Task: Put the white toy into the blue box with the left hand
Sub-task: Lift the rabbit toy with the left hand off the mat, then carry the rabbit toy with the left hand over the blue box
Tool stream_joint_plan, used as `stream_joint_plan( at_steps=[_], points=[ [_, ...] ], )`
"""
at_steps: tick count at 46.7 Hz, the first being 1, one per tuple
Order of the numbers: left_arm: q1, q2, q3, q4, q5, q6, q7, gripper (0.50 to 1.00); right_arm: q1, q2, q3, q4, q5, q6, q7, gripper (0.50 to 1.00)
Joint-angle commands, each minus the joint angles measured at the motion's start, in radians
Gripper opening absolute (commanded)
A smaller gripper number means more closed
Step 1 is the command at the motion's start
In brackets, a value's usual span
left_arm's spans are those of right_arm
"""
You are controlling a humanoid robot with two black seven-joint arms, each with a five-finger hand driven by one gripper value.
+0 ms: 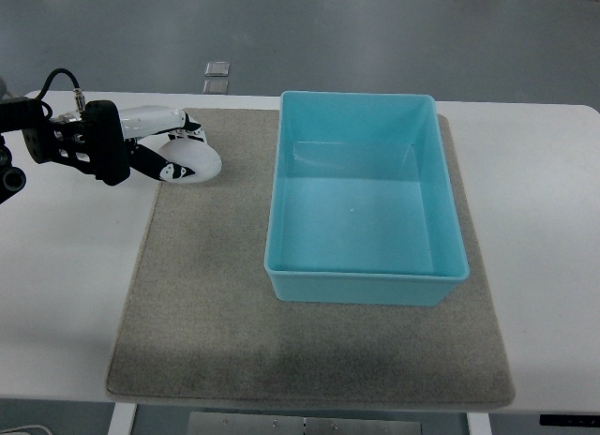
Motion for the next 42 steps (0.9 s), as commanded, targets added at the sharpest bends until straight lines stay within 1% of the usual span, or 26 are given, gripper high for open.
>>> stream_joint_plan(
  at_steps=[1,11,18,23,29,39,42],
  points=[
    [-0.023,0.021,-0.007,-0.006,0.001,0.02,0.002,0.5,0.0,0.0,0.0,0.0,0.0,0.0,0.0,0.936],
    [-0.118,0.053,-0.022,-0.027,-0.006,0.033,0.002,0.5,0.0,0.0,0.0,0.0,0.0,0.0,0.0,0.936],
    [-0.168,0.051,-0.022,-0.047,-0.005,0.022,0.002,0.5,0.0,0.0,0.0,0.0,0.0,0.0,0.0,0.936],
    [-0.173,0.031,-0.022,-0.081,-0.002,0.019,0.002,0.5,0.0,0.0,0.0,0.0,0.0,0.0,0.0,0.936],
    [-0.176,-0.025,-0.019,-0.099,0.008,0.017,0.003,0.5,0.0,0.0,0.0,0.0,0.0,0.0,0.0,0.936],
    [-0.195,-0.133,-0.013,-0.09,0.05,0.017,0.008,0.5,0.0,0.0,0.0,0.0,0.0,0.0,0.0,0.936],
    [-0.188,-0.169,-0.018,-0.087,0.102,0.019,0.032,0.5,0.0,0.0,0.0,0.0,0.0,0.0,0.0,0.936]
  ],
)
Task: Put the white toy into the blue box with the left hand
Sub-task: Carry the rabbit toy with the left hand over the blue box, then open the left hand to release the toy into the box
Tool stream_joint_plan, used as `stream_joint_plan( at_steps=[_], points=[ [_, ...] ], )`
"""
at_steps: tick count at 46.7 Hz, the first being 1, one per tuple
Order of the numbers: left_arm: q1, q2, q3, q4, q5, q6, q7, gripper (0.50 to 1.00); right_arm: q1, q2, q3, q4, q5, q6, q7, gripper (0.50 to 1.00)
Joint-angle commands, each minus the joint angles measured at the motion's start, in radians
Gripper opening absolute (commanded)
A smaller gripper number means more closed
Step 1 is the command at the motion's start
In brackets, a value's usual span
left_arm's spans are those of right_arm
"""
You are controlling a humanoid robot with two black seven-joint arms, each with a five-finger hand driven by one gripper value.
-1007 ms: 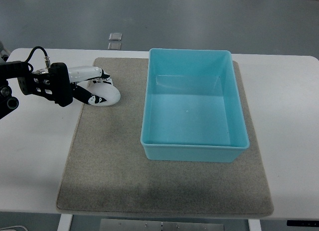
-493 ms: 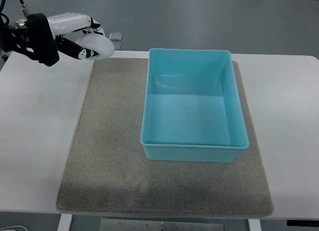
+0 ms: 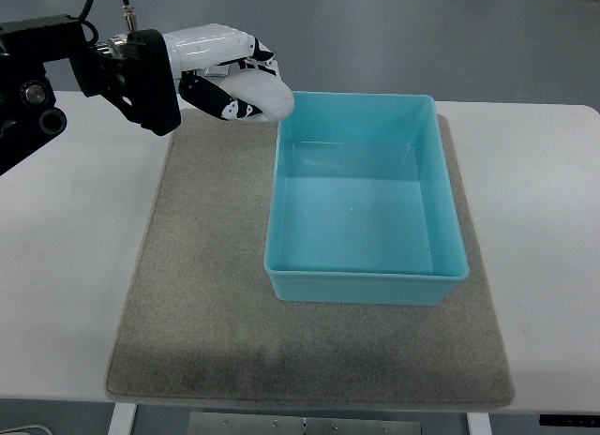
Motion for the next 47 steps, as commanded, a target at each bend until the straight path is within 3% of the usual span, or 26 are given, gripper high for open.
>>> stream_joint_plan(
  at_steps=[1,36,40,44,47],
  points=[
    [0.009,-0.045,-0.006,0.004,0.058,0.002,0.032,0.5,0.0,0.0,0.0,0.0,0.0,0.0,0.0,0.936],
    [0.099,-0.277,0.008,0.101,0.112,0.012,0.054,0.5,0.0,0.0,0.0,0.0,0.0,0.0,0.0,0.936],
    [0.104,-0.278,0.009,0.104,0.11,0.012,0.054,0.587,0.0,0.0,0.0,0.0,0.0,0.0,0.0,0.936],
    [0.102,-0.289,0.022,0.106,0.093,0.017,0.054,0.767,0.0,0.0,0.0,0.0,0.0,0.0,0.0,0.936],
    [0.102,-0.3,0.023,0.106,0.09,0.017,0.054,0.816,0.0,0.0,0.0,0.0,0.0,0.0,0.0,0.936]
  ],
)
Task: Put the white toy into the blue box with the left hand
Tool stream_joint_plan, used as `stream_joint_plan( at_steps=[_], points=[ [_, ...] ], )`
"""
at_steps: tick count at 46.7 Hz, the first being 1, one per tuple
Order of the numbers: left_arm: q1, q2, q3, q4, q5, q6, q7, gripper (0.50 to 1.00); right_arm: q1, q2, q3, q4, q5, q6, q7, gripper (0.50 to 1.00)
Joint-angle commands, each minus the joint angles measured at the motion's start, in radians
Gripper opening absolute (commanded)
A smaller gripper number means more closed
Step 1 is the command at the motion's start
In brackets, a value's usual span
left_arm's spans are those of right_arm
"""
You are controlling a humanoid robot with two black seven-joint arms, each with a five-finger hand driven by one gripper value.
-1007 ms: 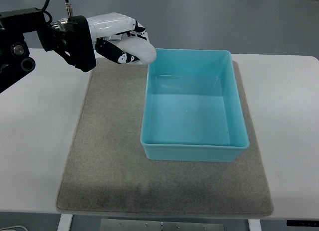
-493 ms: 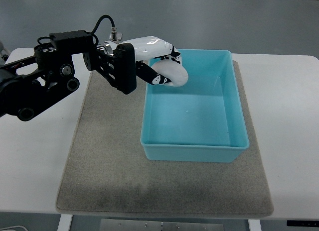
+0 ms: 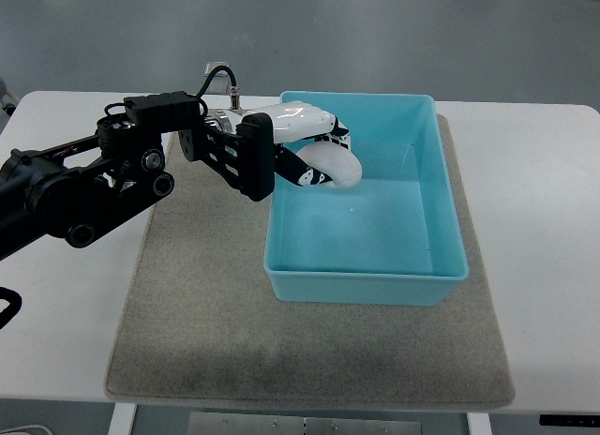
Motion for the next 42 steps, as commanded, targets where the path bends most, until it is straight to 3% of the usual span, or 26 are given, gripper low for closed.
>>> stream_joint_plan(
  at_steps=[1,6,13,15,31,42],
  points=[
    [-0.001,-0.012,0.003,0.0,-0.006,0.002,0.0,0.833,0.0,0.0,0.0,0.0,0.0,0.0,0.0,0.936],
    [-0.001,-0.012,0.003,0.0,-0.009,0.002,0.0,0.941,0.0,0.0,0.0,0.0,0.0,0.0,0.0,0.936],
    [0.0,-0.01,0.002,-0.004,-0.027,0.002,-0.003,0.964,0.0,0.0,0.0,0.0,0.0,0.0,0.0,0.936],
    [-0.003,-0.006,0.0,-0.003,-0.063,0.002,-0.003,0.992,0.0,0.0,0.0,0.0,0.0,0.0,0.0,0.936],
    [-0.049,0.096,-0.013,0.023,-0.652,0.0,-0.002,0.994,0.0,0.0,0.0,0.0,0.0,0.0,0.0,0.936],
    [-0.033,0.2,-0.012,0.097,-1.026,-0.018,-0.002,0.996,0.0,0.0,0.0,0.0,0.0,0.0,0.0,0.936]
  ],
)
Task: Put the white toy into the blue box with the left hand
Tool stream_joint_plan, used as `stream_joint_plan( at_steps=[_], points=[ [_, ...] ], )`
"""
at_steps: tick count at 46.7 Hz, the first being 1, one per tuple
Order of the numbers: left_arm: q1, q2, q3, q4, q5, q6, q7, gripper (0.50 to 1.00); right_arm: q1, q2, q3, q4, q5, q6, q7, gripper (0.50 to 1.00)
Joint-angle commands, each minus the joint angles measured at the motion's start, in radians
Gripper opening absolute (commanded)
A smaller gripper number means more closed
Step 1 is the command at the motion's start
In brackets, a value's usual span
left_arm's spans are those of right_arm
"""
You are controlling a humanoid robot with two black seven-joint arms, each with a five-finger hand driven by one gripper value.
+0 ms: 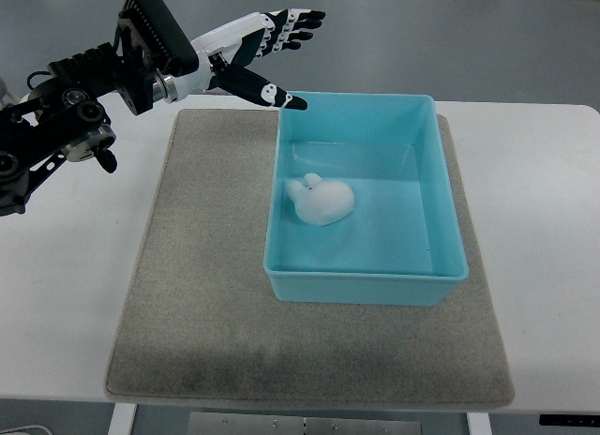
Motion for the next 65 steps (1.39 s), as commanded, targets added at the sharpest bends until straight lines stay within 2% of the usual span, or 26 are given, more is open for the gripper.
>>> stream_joint_plan(
  at_steps=[1,6,18,25,31,38,43,65],
  points=[
    [0.007,0.037,0.004,0.036,-0.138,-0.007,0.0,0.996,0.0,0.0,0.0,0.0,0.0,0.0,0.0,0.936],
    [0.022,0.066,0.004,0.098,-0.276,-0.053,0.0,0.999,0.0,0.0,0.0,0.0,0.0,0.0,0.0,0.936],
    [0.079,0.112,0.003,0.254,-0.563,-0.303,0.004,0.999,0.0,0.0,0.0,0.0,0.0,0.0,0.0,0.936],
    [0.13,0.113,0.006,0.315,-0.687,-0.372,0.014,0.999,0.0,0.0,0.0,0.0,0.0,0.0,0.0,0.936],
    [0.177,0.113,0.009,0.317,-0.782,-0.372,0.035,0.999,0.0,0.0,0.0,0.0,0.0,0.0,0.0,0.936],
    [0.217,0.115,0.006,0.317,-0.905,-0.372,0.112,0.999,0.0,0.0,0.0,0.0,0.0,0.0,0.0,0.936],
    [0.242,0.135,-0.002,0.312,-0.959,-0.372,0.144,0.999,0.0,0.0,0.0,0.0,0.0,0.0,0.0,0.936],
    [0.257,0.129,-0.006,0.308,-1.009,-0.372,0.15,0.999,0.0,0.0,0.0,0.0,0.0,0.0,0.0,0.936]
  ],
)
